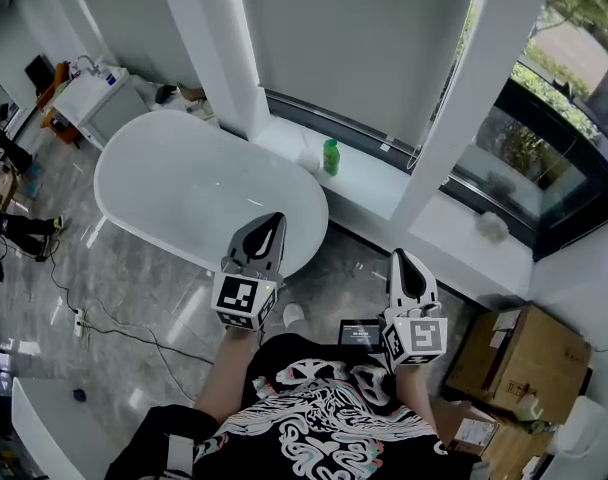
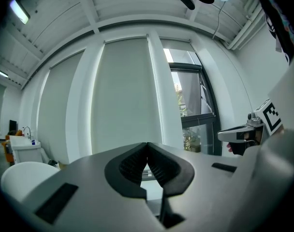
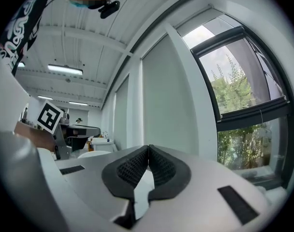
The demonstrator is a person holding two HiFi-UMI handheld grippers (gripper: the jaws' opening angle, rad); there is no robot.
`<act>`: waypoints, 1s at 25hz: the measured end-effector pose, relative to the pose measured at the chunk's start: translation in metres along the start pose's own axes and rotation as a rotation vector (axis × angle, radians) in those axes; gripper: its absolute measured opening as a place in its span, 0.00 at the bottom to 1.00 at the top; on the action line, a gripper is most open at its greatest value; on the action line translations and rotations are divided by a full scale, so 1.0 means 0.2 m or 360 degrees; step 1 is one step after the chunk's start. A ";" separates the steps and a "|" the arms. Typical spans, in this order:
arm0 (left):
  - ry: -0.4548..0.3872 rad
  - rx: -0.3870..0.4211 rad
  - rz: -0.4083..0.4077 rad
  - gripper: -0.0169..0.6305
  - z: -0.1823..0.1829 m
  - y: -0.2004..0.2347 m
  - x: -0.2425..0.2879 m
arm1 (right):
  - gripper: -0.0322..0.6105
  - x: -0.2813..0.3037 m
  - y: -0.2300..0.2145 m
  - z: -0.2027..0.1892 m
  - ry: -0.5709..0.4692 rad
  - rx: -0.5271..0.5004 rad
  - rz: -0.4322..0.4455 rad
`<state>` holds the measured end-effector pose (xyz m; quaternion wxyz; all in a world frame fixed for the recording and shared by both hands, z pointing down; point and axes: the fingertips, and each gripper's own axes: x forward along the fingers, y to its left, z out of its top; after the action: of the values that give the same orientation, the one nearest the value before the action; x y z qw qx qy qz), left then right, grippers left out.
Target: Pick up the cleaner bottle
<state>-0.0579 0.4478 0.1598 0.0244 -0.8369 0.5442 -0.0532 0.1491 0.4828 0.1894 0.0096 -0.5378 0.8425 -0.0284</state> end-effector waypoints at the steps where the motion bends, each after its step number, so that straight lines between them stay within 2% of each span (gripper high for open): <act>1: 0.0003 -0.0003 0.0001 0.05 -0.01 0.00 0.01 | 0.09 0.00 -0.01 -0.01 0.0008 -0.0011 -0.0006; 13: 0.0014 -0.0014 -0.0052 0.05 -0.07 0.04 0.24 | 0.09 0.09 -0.16 -0.06 0.0061 -0.0022 -0.0114; 25: 0.0060 -0.0079 -0.0120 0.05 -0.15 0.32 0.79 | 0.09 0.63 -0.36 -0.06 0.0105 -0.0042 -0.0175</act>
<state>-0.0561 0.2779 0.1932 -0.0087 -0.8560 0.5139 -0.0563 0.1604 0.3393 0.2070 -0.0268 -0.5821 0.8119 -0.0353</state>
